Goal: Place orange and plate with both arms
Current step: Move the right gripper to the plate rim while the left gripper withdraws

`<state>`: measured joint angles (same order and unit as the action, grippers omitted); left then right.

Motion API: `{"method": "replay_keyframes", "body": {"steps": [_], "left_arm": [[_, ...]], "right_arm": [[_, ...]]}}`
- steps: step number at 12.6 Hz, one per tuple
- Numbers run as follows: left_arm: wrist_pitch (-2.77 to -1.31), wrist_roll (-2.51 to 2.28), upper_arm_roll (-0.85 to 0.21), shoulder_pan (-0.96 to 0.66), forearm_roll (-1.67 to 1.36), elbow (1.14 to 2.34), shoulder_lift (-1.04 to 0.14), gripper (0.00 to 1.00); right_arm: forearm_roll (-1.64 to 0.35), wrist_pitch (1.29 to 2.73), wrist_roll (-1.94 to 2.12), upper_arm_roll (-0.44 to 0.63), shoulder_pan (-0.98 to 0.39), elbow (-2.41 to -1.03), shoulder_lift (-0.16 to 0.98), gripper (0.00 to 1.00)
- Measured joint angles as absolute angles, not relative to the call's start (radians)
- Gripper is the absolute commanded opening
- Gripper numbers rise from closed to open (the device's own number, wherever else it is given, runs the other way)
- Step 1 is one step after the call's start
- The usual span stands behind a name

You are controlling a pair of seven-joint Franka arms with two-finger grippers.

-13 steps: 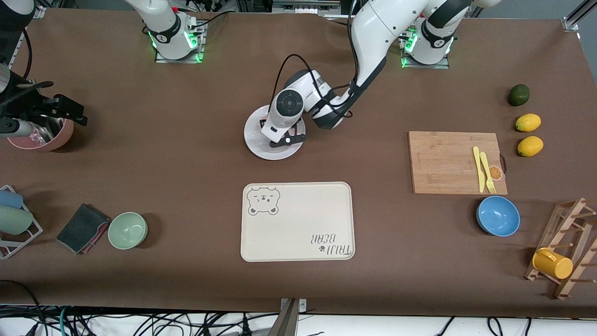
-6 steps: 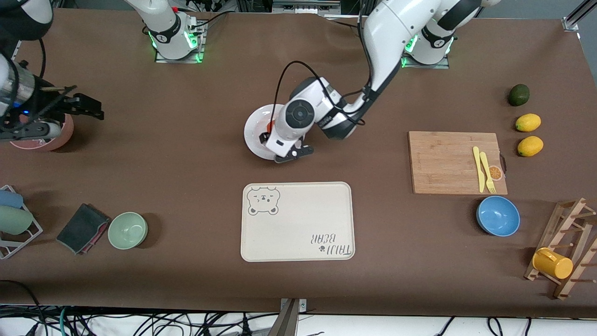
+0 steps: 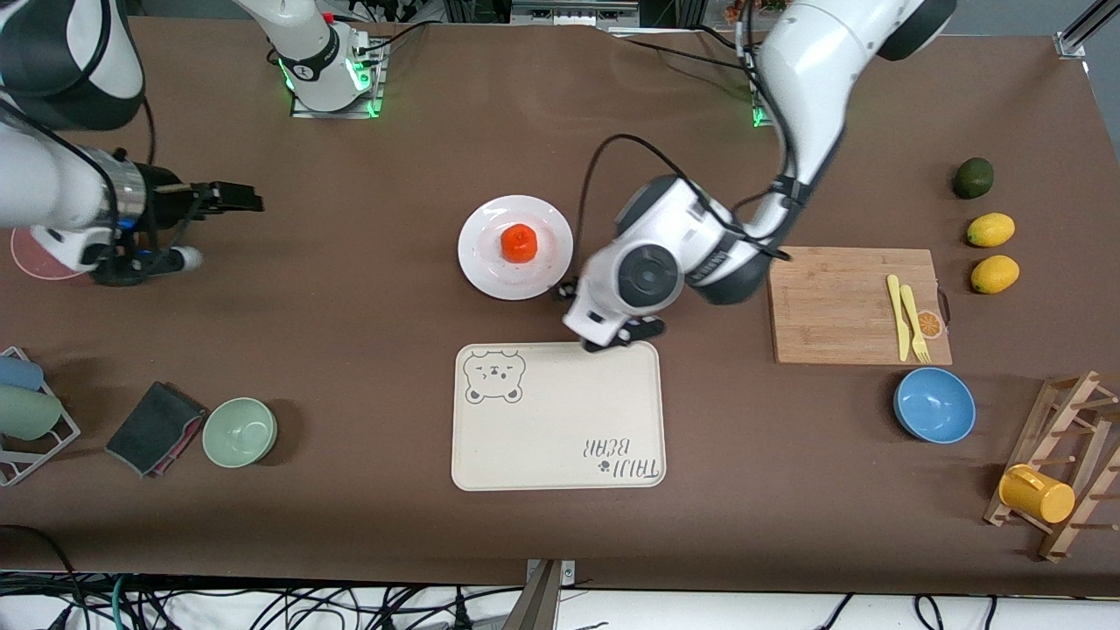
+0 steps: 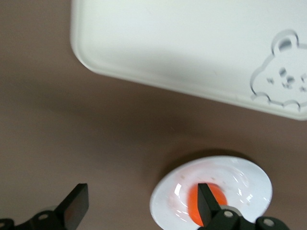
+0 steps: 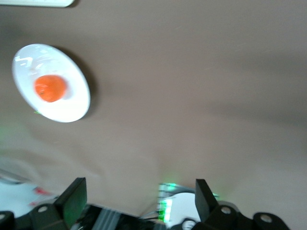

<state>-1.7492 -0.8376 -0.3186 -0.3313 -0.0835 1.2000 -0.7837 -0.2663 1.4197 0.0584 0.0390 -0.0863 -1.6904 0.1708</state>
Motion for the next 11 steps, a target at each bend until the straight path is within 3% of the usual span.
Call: {"method": "replay_keyframes", "body": {"steps": [5,8,11], "left_arm": [[-1.670,-0.683,-0.314,-0.076,0.075,1.198,-0.764,1.00],[-1.667,-0.495,-0.313,0.074,0.080,1.194,-0.739,1.00],[-1.664,-0.360,-0.305,0.169,0.087,1.192,-0.718,1.00]], "right_arm": [[-0.711,1.568,0.109,0.037,-0.096,-1.808,0.315,1.00],[-0.881,1.716,0.335,0.025,-0.131,-1.964,0.336,1.00],[-0.991,1.796,0.551,0.024,-0.168,-2.018,0.389,1.00]]}}
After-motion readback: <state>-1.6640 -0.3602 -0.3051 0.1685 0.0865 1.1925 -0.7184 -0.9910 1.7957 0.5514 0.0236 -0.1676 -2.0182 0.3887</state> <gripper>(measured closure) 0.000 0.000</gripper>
